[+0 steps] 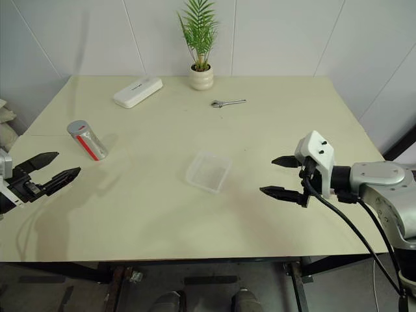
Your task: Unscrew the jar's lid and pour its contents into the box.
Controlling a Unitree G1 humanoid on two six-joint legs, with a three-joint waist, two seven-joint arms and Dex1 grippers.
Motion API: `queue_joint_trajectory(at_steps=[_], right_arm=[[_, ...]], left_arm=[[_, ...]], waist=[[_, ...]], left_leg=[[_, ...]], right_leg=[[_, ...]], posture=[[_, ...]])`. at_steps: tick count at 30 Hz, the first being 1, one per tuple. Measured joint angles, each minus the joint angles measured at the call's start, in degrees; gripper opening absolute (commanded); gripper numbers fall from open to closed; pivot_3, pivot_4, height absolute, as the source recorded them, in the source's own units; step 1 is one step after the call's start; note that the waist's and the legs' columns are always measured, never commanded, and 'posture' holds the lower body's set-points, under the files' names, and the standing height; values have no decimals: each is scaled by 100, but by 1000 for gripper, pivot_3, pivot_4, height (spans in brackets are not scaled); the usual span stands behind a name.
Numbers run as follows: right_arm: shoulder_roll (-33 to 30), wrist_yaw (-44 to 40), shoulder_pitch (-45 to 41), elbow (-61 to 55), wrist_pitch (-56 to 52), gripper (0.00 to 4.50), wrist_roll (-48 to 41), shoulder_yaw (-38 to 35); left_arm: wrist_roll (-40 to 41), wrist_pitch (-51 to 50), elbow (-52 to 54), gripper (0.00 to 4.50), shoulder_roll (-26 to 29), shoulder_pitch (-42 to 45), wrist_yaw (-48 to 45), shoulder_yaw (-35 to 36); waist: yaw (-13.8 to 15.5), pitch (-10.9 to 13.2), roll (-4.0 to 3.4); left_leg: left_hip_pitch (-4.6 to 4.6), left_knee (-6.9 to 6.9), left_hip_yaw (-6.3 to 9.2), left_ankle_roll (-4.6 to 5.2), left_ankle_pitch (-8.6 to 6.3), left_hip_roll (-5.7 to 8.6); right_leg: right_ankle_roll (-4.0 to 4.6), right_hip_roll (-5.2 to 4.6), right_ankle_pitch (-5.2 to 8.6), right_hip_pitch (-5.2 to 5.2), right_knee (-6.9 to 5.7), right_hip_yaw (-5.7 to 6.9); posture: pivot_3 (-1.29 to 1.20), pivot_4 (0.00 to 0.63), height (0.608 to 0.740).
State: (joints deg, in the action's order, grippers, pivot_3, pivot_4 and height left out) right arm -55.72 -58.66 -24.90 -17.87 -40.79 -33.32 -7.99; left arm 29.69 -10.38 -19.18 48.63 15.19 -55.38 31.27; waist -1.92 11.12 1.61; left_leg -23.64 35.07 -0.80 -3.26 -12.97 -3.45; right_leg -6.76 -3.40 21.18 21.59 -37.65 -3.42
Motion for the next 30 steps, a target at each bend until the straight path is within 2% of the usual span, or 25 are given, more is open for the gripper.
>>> queue_joint_trajectory(at_steps=[10,16,20,26,30], right_arm=[[32,265,127,-343,-10,4493,-140,-149],[160,318,456,-737,-29,4493,-337,-203],[207,205,413,-741,167,4493,-370,-161],[523,-280,-333,-126,782,4493,-239,252],[813,-303,-695,233,963,4493,-93,431]], left_arm=[[-22,11,106,4500,-311,34,288,-117],[-427,847,157,4500,-888,35,1252,-76],[-617,1240,71,4500,-1047,60,1762,-73],[-1061,1394,-240,4500,-1424,760,2747,-362],[-1351,1539,-1073,4500,-1471,1453,3282,-539]], waist=[[9,0,0],[17,0,0],[19,-1,1],[30,0,4],[32,-1,5]], left_leg=[[0,1,0,-1,-1,-2],[0,7,0,-1,-1,-2],[3,9,-1,-2,0,-4],[10,16,0,-4,4,-4],[9,18,1,-5,4,-5]], right_leg=[[0,3,0,0,0,-1],[-4,3,-2,-3,-1,-2],[-2,9,-5,-4,-3,-3],[-5,18,-19,-12,-6,-3],[-6,21,-20,-10,-8,-3]], posture=[[0,150,740],[0,150,740],[0,150,740],[0,150,740],[0,150,740]])
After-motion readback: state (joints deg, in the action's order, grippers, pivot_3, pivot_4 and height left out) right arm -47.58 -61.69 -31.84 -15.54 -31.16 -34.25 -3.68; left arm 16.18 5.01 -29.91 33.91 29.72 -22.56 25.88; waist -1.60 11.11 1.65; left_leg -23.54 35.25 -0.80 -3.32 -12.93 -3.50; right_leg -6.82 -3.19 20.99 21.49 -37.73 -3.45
